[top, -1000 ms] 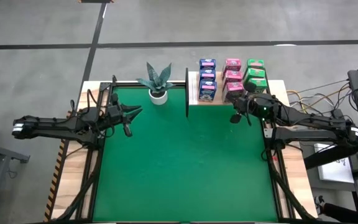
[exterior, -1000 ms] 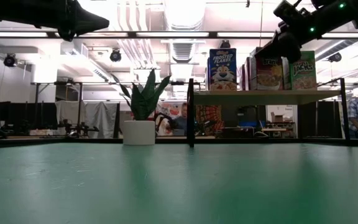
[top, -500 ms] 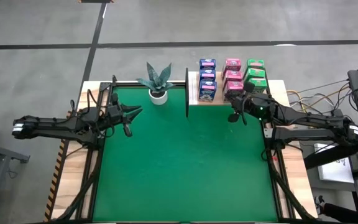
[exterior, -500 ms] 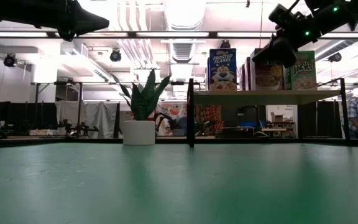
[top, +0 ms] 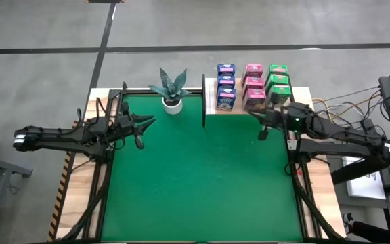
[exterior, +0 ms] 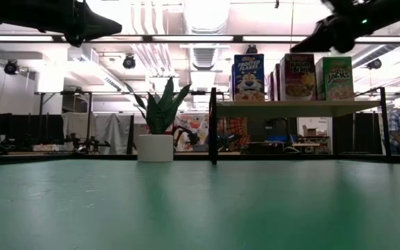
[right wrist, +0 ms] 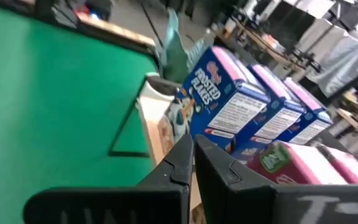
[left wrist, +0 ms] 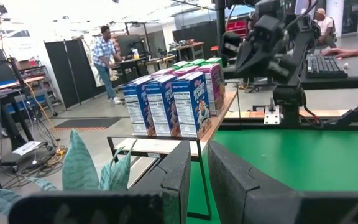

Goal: Stack cereal on shelf
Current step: Return to Home Position

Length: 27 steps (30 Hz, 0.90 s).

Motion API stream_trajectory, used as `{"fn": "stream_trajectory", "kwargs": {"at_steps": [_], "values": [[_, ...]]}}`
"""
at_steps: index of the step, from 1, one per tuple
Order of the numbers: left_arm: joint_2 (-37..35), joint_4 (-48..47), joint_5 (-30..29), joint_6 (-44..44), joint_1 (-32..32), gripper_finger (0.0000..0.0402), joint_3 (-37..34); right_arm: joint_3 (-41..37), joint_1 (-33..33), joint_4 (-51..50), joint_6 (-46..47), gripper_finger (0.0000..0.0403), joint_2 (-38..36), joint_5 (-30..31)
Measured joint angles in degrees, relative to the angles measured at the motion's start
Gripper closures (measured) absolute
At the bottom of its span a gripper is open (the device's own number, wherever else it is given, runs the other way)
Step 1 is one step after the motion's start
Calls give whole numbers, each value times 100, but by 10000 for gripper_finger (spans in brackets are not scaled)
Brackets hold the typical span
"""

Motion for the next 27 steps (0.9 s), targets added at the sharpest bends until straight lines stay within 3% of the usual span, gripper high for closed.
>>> {"fn": "stream_trajectory", "kwargs": {"at_steps": [7,16,23,27], "values": [[0,-40,3,128,0,364,0,-146,1,-82,419,394,-1075,-976],[-156,-579,37,104,0,364,0,-595,1,-21,549,394,-2245,-1268],[-584,-1261,954,-390,0,364,-1,-1174,1,113,488,394,-3166,-1346],[-831,-1251,1194,-590,2,364,-147,-1418,1,192,487,394,-3087,-1685]]}}
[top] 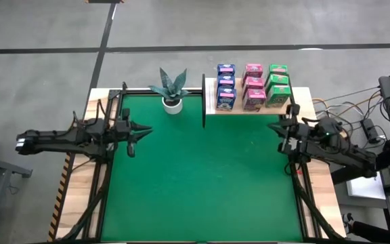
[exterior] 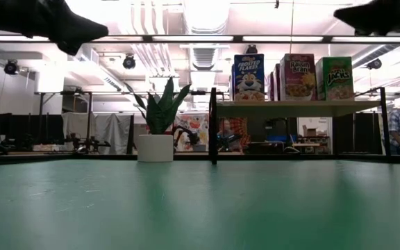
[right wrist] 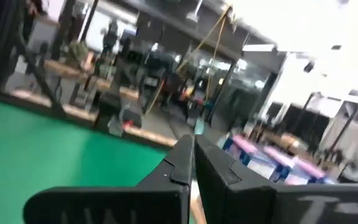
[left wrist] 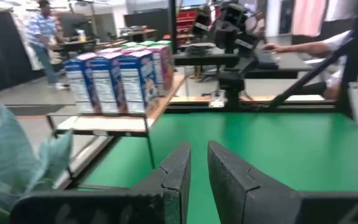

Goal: Stack cereal on shelf
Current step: Return to Home Position

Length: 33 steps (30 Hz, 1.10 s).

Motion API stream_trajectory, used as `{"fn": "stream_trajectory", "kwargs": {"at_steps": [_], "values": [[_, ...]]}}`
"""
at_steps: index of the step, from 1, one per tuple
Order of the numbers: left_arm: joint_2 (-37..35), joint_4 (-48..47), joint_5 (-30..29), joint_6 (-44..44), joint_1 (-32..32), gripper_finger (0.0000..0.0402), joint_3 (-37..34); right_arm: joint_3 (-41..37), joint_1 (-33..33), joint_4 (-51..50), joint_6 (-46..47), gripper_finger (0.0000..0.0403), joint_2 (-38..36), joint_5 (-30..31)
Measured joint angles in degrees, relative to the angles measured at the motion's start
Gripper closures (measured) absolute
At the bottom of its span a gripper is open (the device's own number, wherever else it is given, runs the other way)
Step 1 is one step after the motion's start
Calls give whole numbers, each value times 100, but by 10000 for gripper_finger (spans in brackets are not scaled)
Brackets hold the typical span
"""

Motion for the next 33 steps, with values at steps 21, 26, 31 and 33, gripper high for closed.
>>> {"fn": "stream_trajectory", "kwargs": {"at_steps": [21,26,31,33], "values": [[-1609,1129,205,-507,0,364,-2026,-1640,11,968,817,394,-8,-334],[-1657,1117,204,-353,-1,364,-2024,-1642,11,839,1046,394,94,-330],[-1644,1105,162,-591,-1,364,-2024,-1642,11,826,1466,394,157,-315],[-1648,1098,151,-705,0,364,-2024,-1642,11,821,1574,394,171,-279]]}}
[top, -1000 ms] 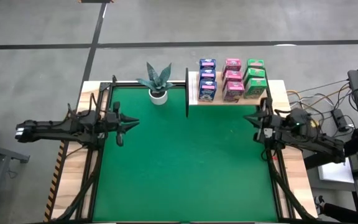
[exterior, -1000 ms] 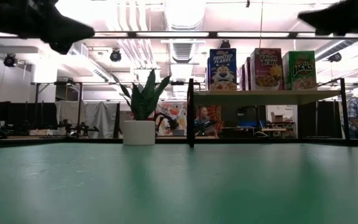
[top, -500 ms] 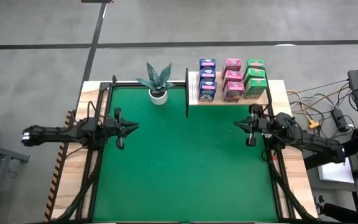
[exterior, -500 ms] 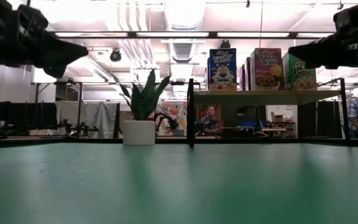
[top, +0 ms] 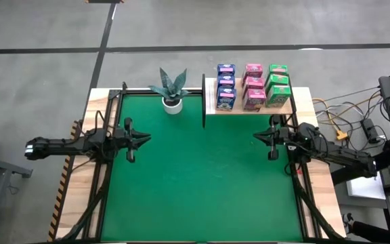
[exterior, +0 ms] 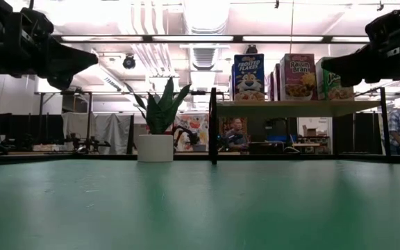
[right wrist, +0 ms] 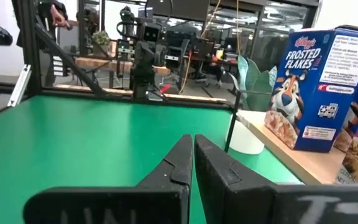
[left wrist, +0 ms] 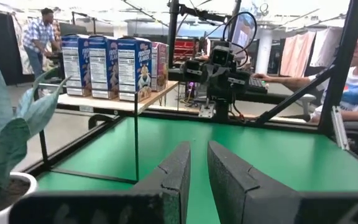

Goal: Stack cereal on shelf
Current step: Return to Home Position

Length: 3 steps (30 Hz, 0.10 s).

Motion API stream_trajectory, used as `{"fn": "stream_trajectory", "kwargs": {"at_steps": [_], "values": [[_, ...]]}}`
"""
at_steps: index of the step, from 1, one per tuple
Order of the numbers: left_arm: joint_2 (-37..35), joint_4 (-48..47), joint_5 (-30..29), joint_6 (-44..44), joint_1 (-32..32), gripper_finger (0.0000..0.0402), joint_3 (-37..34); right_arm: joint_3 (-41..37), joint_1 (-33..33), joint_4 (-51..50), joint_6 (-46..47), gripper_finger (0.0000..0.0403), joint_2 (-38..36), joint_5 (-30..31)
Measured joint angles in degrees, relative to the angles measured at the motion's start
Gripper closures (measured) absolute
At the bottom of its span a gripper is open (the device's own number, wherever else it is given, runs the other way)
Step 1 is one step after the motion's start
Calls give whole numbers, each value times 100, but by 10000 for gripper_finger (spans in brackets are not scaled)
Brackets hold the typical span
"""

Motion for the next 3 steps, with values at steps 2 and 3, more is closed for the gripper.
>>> {"fn": "stream_trajectory", "kwargs": {"at_steps": [2,3], "values": [[5,-2,-49,106,0,364,0,-2,0,-2,-10,394,6,0],[20,0,-70,166,-1,364,0,-2,0,-2,-6,394,8,-1]]}}
